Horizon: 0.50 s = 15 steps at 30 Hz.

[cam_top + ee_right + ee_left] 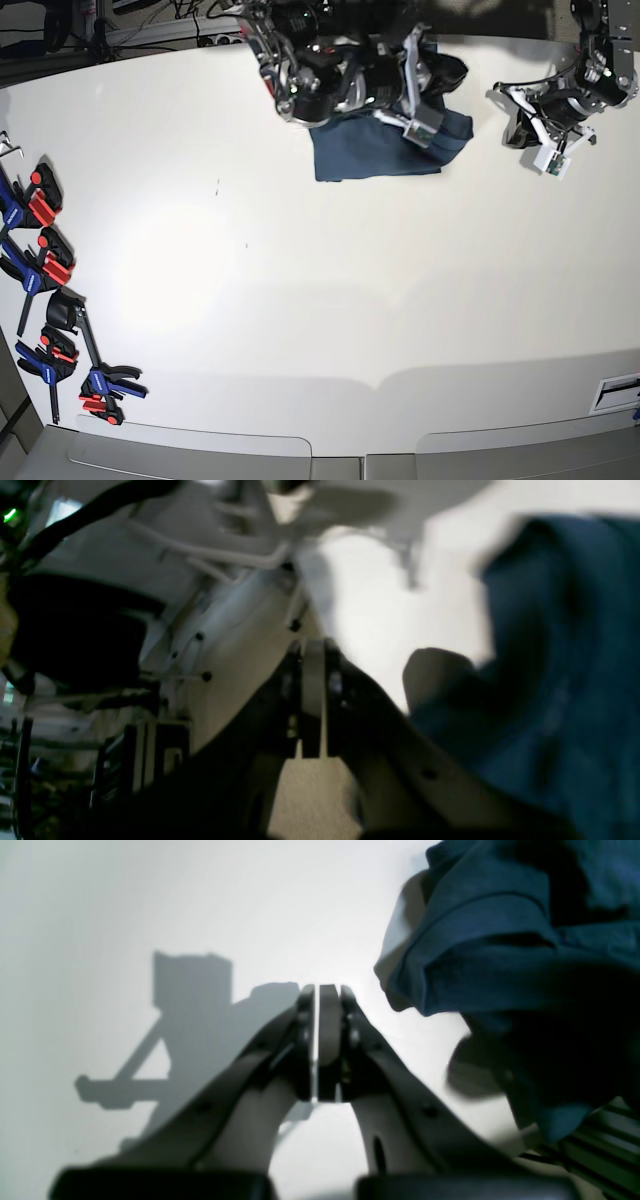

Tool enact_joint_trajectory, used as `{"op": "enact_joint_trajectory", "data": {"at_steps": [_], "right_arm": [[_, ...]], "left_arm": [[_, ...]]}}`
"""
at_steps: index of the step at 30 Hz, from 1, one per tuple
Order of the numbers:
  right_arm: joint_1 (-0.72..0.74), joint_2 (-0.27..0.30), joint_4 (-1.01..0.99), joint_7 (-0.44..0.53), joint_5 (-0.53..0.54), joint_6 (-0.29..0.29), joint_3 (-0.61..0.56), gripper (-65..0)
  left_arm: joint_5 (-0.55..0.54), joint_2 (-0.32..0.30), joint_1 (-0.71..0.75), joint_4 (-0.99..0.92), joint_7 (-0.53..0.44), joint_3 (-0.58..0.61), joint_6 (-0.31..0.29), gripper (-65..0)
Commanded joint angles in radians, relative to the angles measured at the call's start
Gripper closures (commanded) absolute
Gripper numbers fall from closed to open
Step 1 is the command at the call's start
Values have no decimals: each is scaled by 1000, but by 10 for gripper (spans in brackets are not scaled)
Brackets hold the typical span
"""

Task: Fold the T-shirt properly
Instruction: 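Press the right gripper onto the folded bundle to flatten it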

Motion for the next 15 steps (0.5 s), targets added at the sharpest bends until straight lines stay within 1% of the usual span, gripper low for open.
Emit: {"op": "enact_joint_trajectory", "data": {"at_steps": [1, 3, 5, 8, 10, 11, 13, 14, 15], "right_arm": [[11, -9, 17, 27, 23, 1, -23, 0], [16, -17, 17, 28, 20, 2, -57, 0], [21, -38, 18, 36, -29, 1, -60, 0], [22, -75, 35, 57, -201, 1, -33, 0], [22, -91, 69, 22, -299, 1, -18, 0], [22, -91, 91, 5, -321, 1, -16, 0], [19, -83, 129, -5, -308, 2, -16, 0], [17, -79, 145, -14, -306, 1, -16, -45], [13, -74, 156, -18, -306, 1, -16, -116]], "left_arm": [[-9, -11, -5, 17, -23, -6, -4, 0], [-9, -11, -5, 17, -24, -6, -4, 0], [-8, -11, -5, 17, -23, -6, -3, 0], [-8, -11, -4, 17, -22, -6, -4, 0], [-1, -11, -5, 17, -23, -6, -4, 0], [-1, -11, -4, 17, -23, -6, -4, 0], [-2, -11, -5, 17, -24, -6, -4, 0], [-2, -11, -5, 17, -27, -6, -4, 0], [-2, -11, -5, 17, -27, -6, -4, 0]]}}
